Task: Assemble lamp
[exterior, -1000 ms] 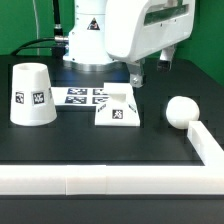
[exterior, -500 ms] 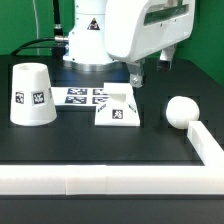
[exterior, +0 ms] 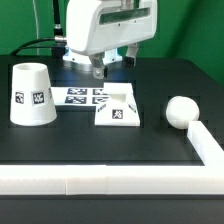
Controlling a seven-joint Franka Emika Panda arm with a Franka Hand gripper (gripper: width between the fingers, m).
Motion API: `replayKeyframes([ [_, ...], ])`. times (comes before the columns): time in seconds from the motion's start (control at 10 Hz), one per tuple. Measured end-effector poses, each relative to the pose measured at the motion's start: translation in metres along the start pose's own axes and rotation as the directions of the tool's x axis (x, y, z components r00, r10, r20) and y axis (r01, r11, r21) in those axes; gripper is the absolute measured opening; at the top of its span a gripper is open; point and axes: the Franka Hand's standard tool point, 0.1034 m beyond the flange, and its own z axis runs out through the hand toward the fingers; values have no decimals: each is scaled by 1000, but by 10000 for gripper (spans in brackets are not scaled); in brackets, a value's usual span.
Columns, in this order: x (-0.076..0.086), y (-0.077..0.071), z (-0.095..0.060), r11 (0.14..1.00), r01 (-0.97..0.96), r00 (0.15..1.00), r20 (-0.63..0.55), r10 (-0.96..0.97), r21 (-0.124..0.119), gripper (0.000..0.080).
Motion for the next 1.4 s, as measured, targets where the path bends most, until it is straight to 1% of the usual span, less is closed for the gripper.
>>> replayKeyframes([
  [0.2,0,0,1,1000,-9,1000,1,9,1,700],
  [0.5,0,-1,1,977,-211,977,0,211,3,700],
  [0.6,-1,-3,2,956,-293,956,-3,293,4,700],
  [0.8,-14,-18,13,888,-460,888,9,460,16,700],
  [0.9,-17,-23,16,851,-524,852,10,524,23,700],
  [1.0,-16,-23,16,825,-564,826,10,564,25,700],
  [1.3,-13,-26,16,666,-745,667,17,745,45,700],
  [1.4,-13,-27,17,627,-777,629,19,777,51,699],
])
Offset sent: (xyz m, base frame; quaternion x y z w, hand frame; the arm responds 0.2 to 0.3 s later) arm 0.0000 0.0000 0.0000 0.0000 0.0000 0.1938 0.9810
